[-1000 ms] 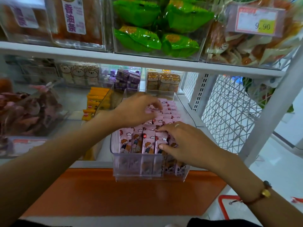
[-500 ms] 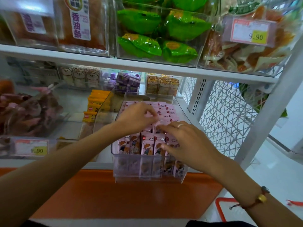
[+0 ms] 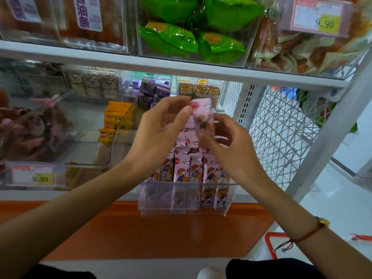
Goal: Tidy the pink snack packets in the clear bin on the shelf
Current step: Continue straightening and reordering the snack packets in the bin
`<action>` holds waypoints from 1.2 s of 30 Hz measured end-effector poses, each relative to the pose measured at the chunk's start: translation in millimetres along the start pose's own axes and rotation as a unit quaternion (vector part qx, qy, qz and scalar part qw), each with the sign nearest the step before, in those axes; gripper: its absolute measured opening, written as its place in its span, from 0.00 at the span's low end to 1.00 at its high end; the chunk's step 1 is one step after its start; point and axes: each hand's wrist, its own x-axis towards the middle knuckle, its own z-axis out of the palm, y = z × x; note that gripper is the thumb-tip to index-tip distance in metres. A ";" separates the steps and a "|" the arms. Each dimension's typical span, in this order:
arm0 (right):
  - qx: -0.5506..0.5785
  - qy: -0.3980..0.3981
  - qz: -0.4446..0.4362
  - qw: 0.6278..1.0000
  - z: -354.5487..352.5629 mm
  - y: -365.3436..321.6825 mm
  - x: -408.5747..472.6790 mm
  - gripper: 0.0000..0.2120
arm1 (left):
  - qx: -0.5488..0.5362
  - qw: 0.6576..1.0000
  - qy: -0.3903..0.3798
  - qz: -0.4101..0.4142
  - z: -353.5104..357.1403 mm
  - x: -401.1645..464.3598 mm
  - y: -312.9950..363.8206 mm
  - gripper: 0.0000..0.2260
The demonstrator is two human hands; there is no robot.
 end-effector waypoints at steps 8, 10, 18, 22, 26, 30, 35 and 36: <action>0.345 0.004 0.213 0.914 2.3 0.2 4.5 0.16 | 0.156 0.985 -0.070 -0.013 -3.4 -13.7 -13.4 0.23; 0.328 -0.007 0.213 0.920 5.9 0.7 3.7 0.14 | 0.177 0.982 -0.071 0.014 0.0 -18.4 -15.5 0.19; 0.392 -0.068 0.167 0.902 3.3 0.1 0.6 0.04 | 0.262 0.961 -0.082 0.019 -0.3 -21.5 -18.4 0.18; 0.304 -0.012 0.156 0.940 9.4 7.1 -1.0 0.12 | 0.252 0.965 -0.055 0.044 -3.4 -21.6 -22.4 0.25; 0.233 0.042 0.120 0.964 16.1 6.4 -2.3 0.13 | 0.244 0.966 -0.055 0.065 -1.3 -19.8 -20.6 0.21; 0.221 -0.004 0.116 0.968 13.5 3.6 -1.7 0.15 | 0.155 0.985 -0.080 0.018 -2.4 -16.3 -16.4 0.15; 0.199 0.019 0.162 0.966 9.9 7.9 -0.8 0.18 | -0.076 0.959 -0.149 -0.228 -2.0 -8.6 -9.6 0.06; 0.206 0.018 0.176 0.962 9.5 8.5 -0.8 0.19 | -0.097 0.943 -0.152 -0.281 -1.5 -7.1 -9.0 0.07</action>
